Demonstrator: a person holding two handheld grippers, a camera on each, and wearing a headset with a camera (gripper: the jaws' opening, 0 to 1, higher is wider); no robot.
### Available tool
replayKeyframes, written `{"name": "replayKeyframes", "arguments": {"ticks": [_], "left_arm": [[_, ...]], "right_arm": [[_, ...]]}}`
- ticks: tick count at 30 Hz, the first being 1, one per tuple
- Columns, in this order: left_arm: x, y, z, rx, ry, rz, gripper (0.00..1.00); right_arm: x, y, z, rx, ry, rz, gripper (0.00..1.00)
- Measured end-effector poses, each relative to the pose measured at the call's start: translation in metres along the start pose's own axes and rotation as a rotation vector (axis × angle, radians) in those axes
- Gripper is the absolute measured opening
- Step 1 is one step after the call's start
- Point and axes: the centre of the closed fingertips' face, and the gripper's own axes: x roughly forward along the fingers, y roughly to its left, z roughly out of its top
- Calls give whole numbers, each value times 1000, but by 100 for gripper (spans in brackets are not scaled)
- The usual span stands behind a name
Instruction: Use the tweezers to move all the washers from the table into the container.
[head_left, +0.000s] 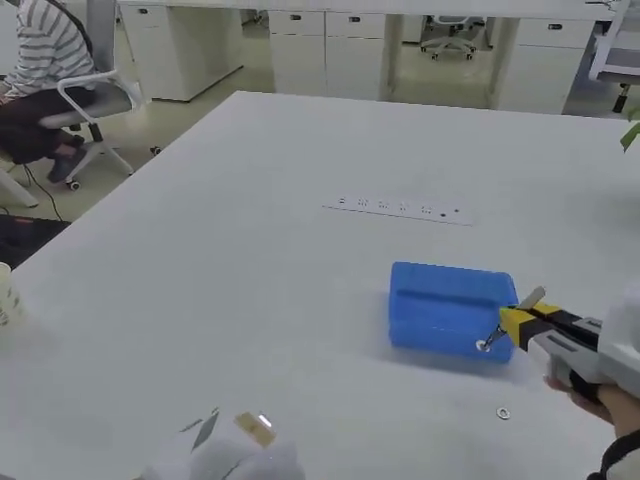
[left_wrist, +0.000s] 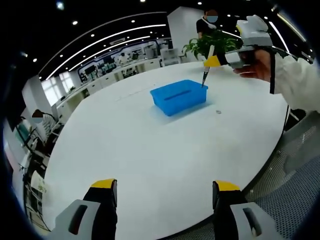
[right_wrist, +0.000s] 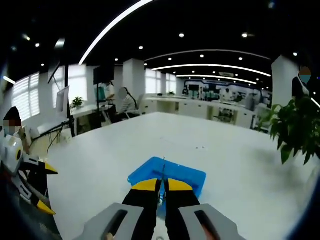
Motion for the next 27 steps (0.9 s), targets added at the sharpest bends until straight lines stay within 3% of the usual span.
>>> {"name": "replayKeyframes", "arguments": {"ticks": [10,20,27], "left_arm": [[2,1,-2,4,9,4,79],[4,4,-3,-4,10,13,79],[4,4,-5,3,23,14,78]], "right_arm": [[29,-14,18,-40,-16,-31,1],[53,-16,2,-34,34,-30,1],[61,-15,-13,32,66,-20,1]]}}
